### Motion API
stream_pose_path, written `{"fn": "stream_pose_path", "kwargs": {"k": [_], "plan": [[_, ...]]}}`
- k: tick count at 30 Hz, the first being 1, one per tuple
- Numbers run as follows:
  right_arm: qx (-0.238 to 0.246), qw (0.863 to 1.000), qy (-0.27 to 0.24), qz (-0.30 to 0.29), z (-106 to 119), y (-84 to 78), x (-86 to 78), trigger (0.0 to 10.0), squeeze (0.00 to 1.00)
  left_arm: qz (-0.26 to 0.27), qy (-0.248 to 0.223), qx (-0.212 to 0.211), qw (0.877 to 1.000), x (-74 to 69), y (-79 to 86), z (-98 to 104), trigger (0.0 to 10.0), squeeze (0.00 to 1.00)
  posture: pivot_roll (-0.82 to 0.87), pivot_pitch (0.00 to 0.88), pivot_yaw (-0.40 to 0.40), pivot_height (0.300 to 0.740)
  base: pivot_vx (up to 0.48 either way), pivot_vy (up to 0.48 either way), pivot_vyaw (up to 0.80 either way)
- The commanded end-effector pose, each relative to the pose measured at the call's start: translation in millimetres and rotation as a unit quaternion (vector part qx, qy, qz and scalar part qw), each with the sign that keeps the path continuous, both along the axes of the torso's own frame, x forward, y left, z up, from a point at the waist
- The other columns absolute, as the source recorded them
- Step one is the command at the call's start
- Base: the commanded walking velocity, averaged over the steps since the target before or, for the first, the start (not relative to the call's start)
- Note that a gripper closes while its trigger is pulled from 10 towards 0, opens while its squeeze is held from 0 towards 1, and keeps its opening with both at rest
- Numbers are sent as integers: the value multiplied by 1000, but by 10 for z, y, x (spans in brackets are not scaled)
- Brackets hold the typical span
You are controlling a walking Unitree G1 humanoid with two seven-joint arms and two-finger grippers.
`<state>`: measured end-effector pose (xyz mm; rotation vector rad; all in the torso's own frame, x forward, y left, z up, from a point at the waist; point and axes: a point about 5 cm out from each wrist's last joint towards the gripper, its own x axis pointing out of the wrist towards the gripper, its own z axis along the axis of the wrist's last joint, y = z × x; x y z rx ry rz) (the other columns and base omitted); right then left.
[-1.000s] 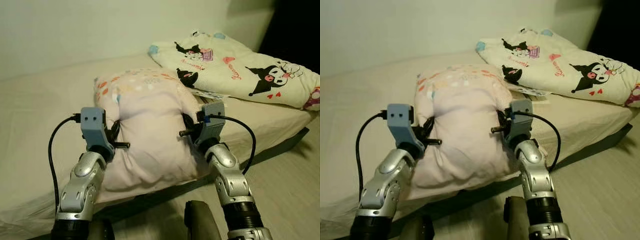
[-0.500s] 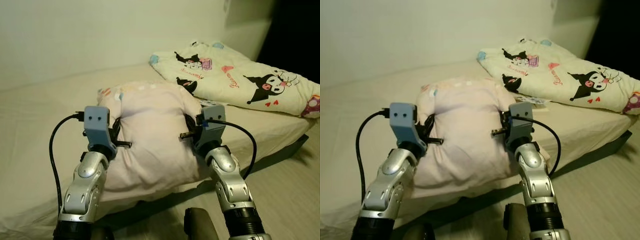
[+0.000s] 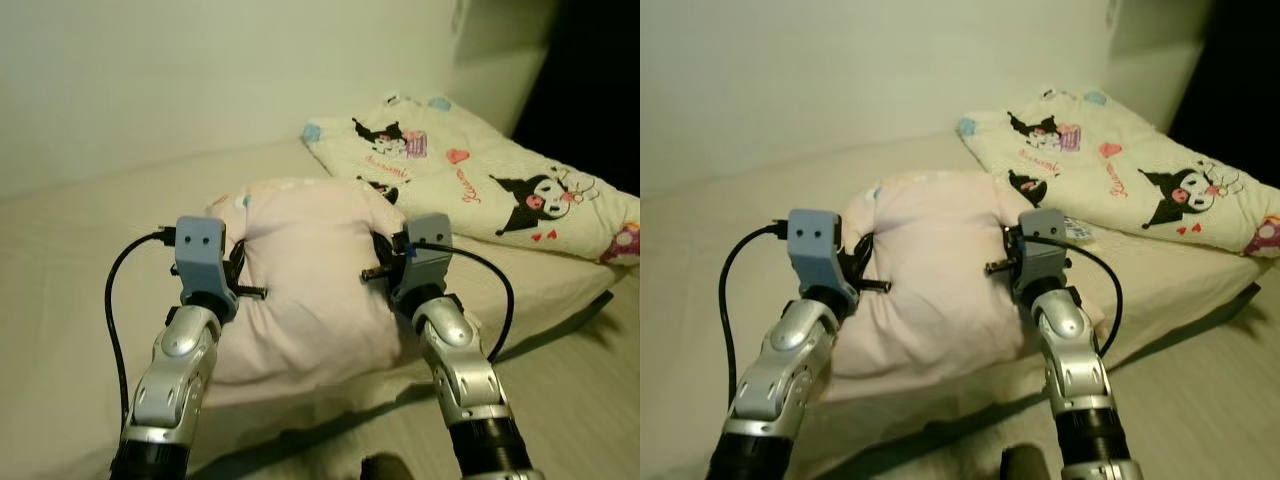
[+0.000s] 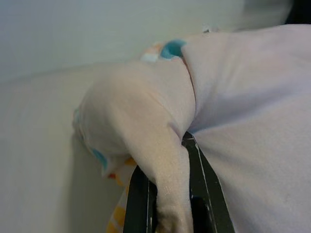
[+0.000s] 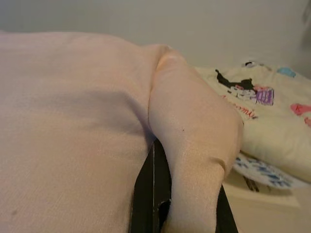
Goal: Clean up the room
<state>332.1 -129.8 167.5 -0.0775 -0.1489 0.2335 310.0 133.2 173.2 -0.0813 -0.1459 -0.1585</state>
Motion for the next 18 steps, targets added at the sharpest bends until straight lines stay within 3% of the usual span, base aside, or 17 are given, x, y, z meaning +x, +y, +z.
{"fn": "stream_pose_path", "kwargs": {"k": [1, 11, 17, 18], "plan": [[-1, 999, -34, 13, 128, 72, -20, 10000, 0, -8, -28, -22, 999, -32, -19, 76, 0, 0, -91, 32, 11, 685, 0, 0, 0], [-1, 999, -35, 13, 132, 72, -18, 10000, 0, -18, -33, -38, 999, -33, -19, 92, 0, 0, -92, 31, 11, 720, 0, 0, 0], [0, 999, -37, 11, 149, 70, -5, 10000, 0, -15, -45, -24, 999, -32, -31, 125, 0, 0, -93, 30, 14, 740, 0, 0, 0], [-1, 999, -38, 5, 150, 60, -1, 10000, 0, -8, -41, -22, 999, -21, -20, 125, 9725, 0, -94, 28, 15, 740, 0, 0, 0]]}}
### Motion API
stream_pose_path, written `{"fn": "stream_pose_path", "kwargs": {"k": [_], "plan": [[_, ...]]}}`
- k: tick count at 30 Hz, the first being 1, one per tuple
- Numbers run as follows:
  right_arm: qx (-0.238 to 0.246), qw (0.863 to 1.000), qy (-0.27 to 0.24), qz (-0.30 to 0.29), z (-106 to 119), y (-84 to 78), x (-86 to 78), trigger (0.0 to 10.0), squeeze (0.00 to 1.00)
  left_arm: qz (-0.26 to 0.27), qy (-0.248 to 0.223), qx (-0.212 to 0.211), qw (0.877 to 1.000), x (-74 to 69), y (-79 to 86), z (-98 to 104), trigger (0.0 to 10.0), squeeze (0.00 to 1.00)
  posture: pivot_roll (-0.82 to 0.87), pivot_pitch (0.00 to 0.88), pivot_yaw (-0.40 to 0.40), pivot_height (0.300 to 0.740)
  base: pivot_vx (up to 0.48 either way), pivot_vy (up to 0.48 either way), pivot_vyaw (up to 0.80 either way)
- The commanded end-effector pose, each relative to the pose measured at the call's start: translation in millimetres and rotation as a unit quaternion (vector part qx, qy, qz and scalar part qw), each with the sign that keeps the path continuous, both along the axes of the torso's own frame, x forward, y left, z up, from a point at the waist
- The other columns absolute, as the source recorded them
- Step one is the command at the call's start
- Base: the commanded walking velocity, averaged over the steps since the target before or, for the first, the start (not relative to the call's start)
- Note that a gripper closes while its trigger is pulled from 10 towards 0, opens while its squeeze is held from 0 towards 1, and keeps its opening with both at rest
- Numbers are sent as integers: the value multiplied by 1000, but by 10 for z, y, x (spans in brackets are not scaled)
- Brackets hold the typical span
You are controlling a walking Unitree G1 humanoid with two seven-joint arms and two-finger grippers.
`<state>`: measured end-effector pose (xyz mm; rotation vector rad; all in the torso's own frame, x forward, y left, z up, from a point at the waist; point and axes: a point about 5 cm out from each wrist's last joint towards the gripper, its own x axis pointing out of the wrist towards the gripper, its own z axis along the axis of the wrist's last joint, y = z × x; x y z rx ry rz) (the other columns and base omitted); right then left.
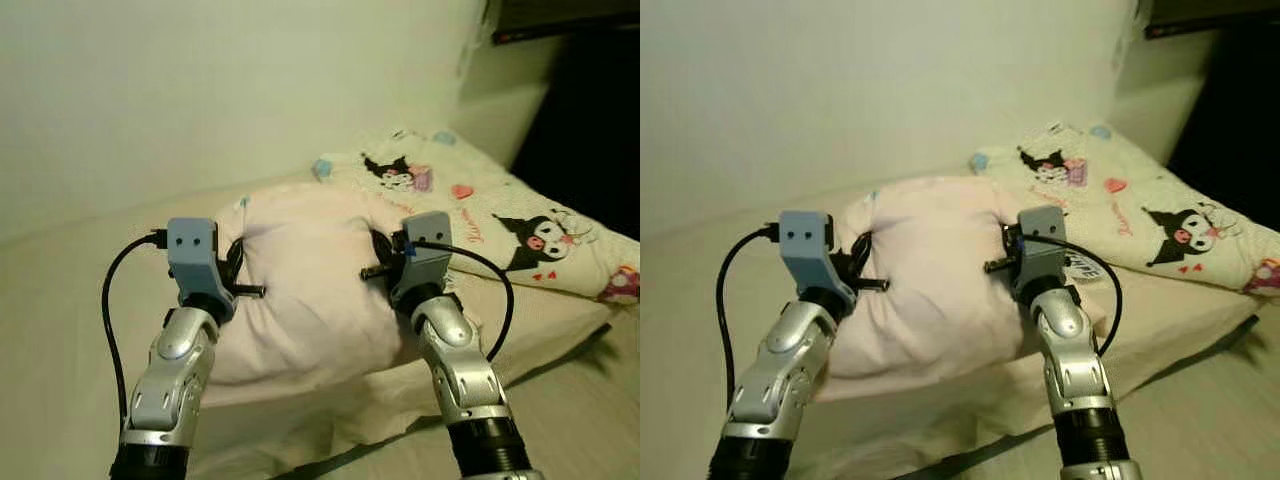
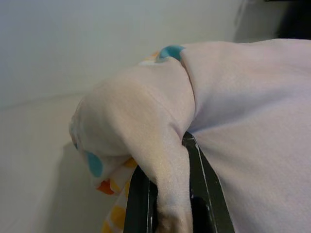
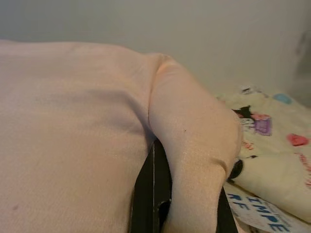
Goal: Clean up the room
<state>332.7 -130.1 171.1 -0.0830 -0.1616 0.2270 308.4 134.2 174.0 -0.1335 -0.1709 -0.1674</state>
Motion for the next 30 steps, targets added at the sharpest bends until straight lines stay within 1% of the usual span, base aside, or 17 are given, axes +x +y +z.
{"fn": "stream_pose_path", "kwargs": {"k": [1, 4, 6, 12, 20, 26, 29, 30], "plan": [[1, 999, -34, 4, 113, 52, -9, 10000, 0, 8, -28, 6, 1000, 6, -6, 117, 10000, 0, -95, 28, 17, 740, 0, 0, 0], [0, 999, -39, -4, 115, 33, -12, 10000, 0, 16, -26, 6, 1000, 20, 25, 115, 10000, 0, -95, 26, 16, 740, 0, 0, 0], [0, 999, -39, -11, 108, 19, -11, 10000, 0, 22, -27, 14, 999, 23, 46, 114, 10000, 0, -95, 26, 16, 740, 0, 0, 0], [-25, 999, -39, -16, 74, 20, -8, 10000, 0, 36, -28, 11, 999, 35, 99, 108, 10000, 0, -96, 22, 13, 740, 0, 0, 0], [-29, 999, -30, -12, 37, 38, -2, 10000, 0, 41, -29, 15, 999, 27, 109, 96, 10000, 0, -93, 24, 8, 740, 0, 0, 0], [-47, 999, -24, -15, 4, 48, 8, 10000, 0, 43, -26, 22, 998, 25, 113, 86, 10000, 0, -90, 23, 7, 740, 0, 0, 0], [-46, 999, -18, -17, -16, 50, 16, 10000, 0, 49, -20, 22, 998, 34, 129, 78, 10000, 0, -90, 24, 10, 740, 0, 0, 0], [-45, 999, -15, -19, -25, 47, 19, 10000, 0, 54, -12, 20, 998, 42, 138, 63, 10000, 0, -90, 23, 10, 740, 0, 0, 0]]}}
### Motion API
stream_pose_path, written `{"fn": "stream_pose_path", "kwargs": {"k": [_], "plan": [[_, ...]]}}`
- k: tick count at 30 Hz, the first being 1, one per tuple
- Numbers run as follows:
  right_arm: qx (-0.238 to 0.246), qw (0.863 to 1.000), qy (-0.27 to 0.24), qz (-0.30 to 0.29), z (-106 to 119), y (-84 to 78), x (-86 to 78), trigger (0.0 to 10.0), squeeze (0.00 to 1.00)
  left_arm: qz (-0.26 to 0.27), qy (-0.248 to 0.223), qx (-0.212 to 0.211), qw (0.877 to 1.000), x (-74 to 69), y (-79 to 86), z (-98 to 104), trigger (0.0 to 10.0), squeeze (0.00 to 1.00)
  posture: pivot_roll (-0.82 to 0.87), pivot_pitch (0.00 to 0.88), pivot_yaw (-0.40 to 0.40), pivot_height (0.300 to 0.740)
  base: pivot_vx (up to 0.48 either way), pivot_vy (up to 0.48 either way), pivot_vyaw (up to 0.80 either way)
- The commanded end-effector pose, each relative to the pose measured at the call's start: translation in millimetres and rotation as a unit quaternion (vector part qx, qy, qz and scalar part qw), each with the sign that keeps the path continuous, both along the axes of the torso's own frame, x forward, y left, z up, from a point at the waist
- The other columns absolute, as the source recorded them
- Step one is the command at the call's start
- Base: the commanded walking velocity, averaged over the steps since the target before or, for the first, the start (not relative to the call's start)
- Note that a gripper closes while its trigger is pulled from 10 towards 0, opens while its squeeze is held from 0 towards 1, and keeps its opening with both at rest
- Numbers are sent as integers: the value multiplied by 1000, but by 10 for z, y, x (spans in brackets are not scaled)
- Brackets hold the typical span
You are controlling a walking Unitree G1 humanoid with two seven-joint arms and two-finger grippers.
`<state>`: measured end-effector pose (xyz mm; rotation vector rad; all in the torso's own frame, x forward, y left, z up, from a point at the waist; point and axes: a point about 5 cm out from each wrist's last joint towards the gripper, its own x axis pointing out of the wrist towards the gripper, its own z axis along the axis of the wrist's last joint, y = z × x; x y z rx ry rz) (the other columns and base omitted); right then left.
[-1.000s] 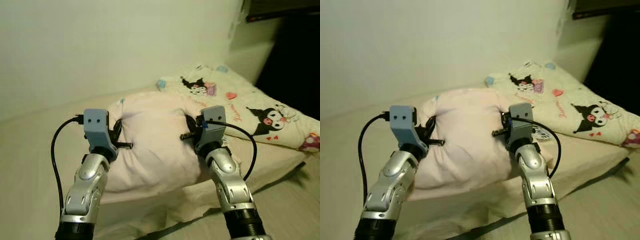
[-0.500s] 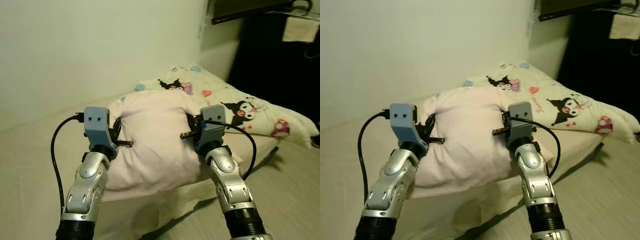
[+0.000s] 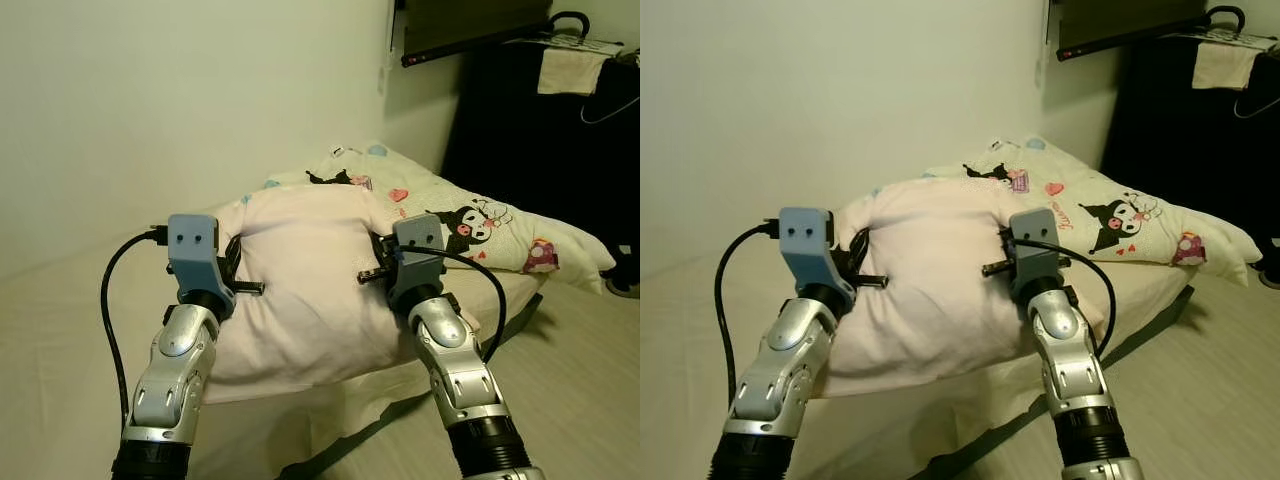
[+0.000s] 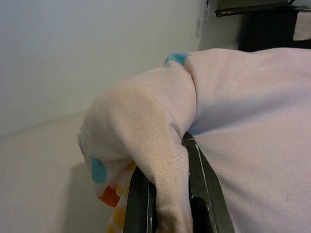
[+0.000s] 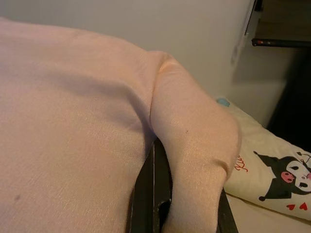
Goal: Clean up the room
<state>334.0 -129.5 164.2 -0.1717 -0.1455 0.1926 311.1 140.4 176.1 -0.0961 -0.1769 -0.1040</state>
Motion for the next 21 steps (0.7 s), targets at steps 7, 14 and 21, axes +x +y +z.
{"fn": "stream_pose_path", "kwargs": {"k": [7, 14, 21], "plan": [[4, 1000, 2, -9, 2, 10, 17, 10000, 0, 40, 15, -12, 999, 36, 132, -16, 10000, 0, -91, 26, 11, 740, 0, 0, 0], [-1, 1000, 7, -7, -16, 19, 18, 10000, 0, 39, 21, -5, 999, 32, 129, -39, 10000, 0, -86, 28, 12, 740, 0, 0, 0], [-10, 1000, 9, -13, -34, 16, 20, 10000, 0, 37, 28, 4, 999, 42, 112, -47, 10000, 0, -85, 31, 15, 740, 0, -411, 800]]}}
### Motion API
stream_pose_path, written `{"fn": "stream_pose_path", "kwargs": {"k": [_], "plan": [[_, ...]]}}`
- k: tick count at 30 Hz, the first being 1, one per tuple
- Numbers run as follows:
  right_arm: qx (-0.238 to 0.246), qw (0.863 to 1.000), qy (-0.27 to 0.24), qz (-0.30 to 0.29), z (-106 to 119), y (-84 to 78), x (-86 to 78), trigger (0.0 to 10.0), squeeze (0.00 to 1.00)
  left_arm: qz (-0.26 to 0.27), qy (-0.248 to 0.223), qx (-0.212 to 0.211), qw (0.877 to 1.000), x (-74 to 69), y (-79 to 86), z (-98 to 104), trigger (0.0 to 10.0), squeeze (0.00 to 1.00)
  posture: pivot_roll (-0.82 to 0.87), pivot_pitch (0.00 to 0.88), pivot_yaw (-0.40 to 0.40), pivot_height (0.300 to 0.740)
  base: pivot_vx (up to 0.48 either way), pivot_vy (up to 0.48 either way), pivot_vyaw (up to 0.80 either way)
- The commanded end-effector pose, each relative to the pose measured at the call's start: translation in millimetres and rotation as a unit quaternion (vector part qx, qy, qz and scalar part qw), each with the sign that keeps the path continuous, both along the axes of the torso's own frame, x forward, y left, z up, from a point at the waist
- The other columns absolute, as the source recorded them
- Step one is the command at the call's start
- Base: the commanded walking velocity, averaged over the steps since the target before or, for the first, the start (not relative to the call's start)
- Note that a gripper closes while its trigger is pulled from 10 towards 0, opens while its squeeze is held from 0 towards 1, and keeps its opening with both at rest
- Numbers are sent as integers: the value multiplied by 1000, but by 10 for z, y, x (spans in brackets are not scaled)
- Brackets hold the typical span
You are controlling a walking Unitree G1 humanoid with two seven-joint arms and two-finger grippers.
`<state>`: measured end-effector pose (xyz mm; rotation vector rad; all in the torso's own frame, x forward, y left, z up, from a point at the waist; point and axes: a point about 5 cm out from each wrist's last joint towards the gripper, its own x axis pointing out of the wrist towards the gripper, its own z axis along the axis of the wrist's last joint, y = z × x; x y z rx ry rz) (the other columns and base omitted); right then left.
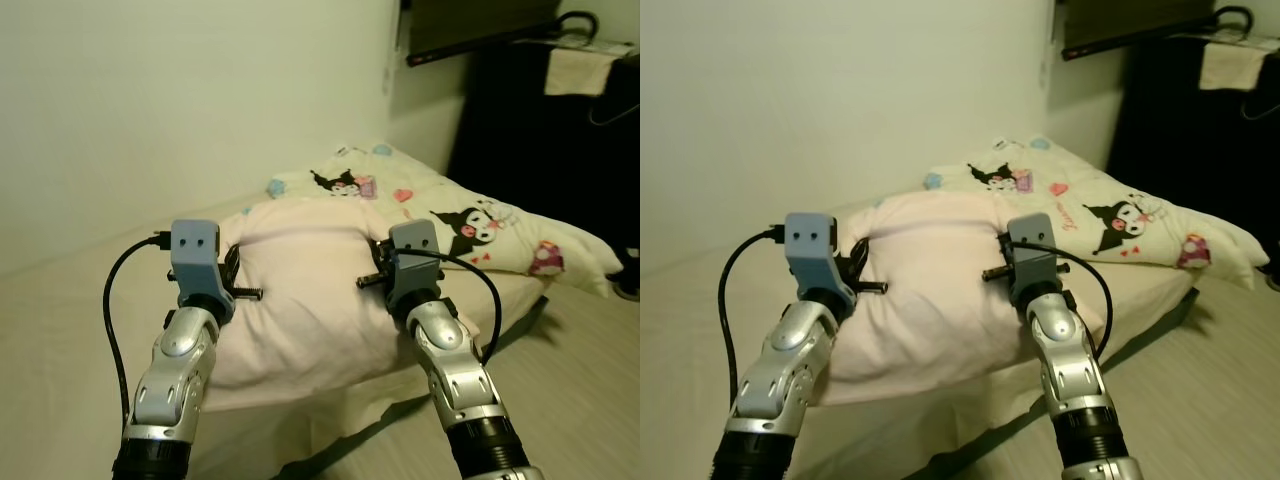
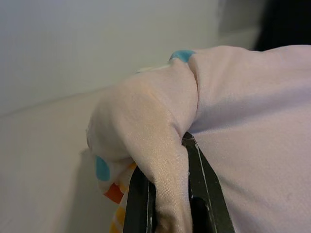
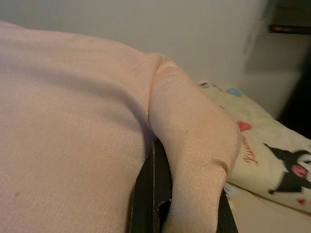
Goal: Clean up the room
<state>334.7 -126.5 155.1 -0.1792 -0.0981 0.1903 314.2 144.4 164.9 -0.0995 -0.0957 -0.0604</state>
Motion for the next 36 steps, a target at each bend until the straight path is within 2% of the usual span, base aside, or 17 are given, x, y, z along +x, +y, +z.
{"fn": "stream_pose_path", "kwargs": {"k": [1, 8, 15, 17, 23, 36], "plan": [[-4, 1000, -14, -9, 59, -12, 11, 10000, 0, 16, -14, 7, 1000, 12, 68, 68, 10000, 0, -86, 32, 16, 740, 0, -480, 800], [-1, 1000, -11, -10, 50, -28, 2, 10000, 0, 20, -6, 2, 1000, 19, 77, 52, 10000, 0, -84, 37, 16, 740, 0, -465, 800], [-2, 1000, -7, -8, 33, -23, -8, 10000, 0, 25, 6, -3, 1000, 6, 98, 28, 10000, 0, -82, 39, 16, 740, 0, 0, 772], [3, 1000, -3, -4, 20, -19, -11, 10000, 0, 23, 16, 6, 1000, 5, 102, 10, 10000, 0, -80, 39, 16, 740, 0, 0, 0], [17, 1000, 4, 4, -7, -6, -32, 10000, 0, 18, 22, 16, 999, -1, 108, -11, 10000, 0, -82, 36, 21, 740, 0, 480, 0], [23, 1000, 1, 10, 2, 1, -54, 10000, 0, 12, -3, 6, 1000, -3, 75, 59, 10000, 0, -83, 34, 18, 740, 0, 0, 0]]}}
